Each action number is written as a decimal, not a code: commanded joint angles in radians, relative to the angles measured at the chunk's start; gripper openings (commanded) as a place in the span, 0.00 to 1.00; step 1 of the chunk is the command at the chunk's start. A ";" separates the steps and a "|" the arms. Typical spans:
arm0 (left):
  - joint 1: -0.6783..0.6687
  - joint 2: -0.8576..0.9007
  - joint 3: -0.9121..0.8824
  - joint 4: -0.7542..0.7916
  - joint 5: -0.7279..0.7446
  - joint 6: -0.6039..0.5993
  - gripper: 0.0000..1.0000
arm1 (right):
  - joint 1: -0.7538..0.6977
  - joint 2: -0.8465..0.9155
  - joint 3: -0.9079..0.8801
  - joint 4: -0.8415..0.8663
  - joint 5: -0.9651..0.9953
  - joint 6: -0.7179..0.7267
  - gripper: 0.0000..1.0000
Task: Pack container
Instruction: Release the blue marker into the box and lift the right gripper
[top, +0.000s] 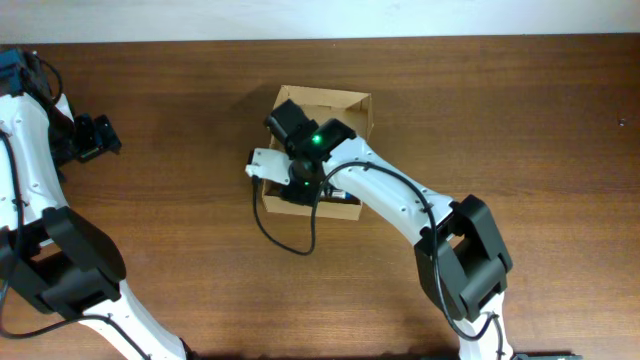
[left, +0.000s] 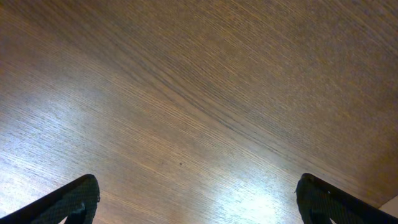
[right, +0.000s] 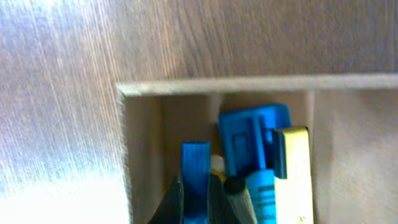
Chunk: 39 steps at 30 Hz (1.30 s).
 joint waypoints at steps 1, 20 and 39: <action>0.007 -0.008 -0.006 0.002 0.011 0.016 1.00 | -0.005 0.003 0.027 0.003 -0.013 0.037 0.03; 0.007 -0.008 -0.006 0.002 0.011 0.016 1.00 | -0.071 0.040 0.027 0.023 -0.058 0.152 0.04; 0.007 -0.008 -0.006 0.002 0.011 0.016 1.00 | -0.085 0.037 0.328 -0.235 0.060 0.397 0.69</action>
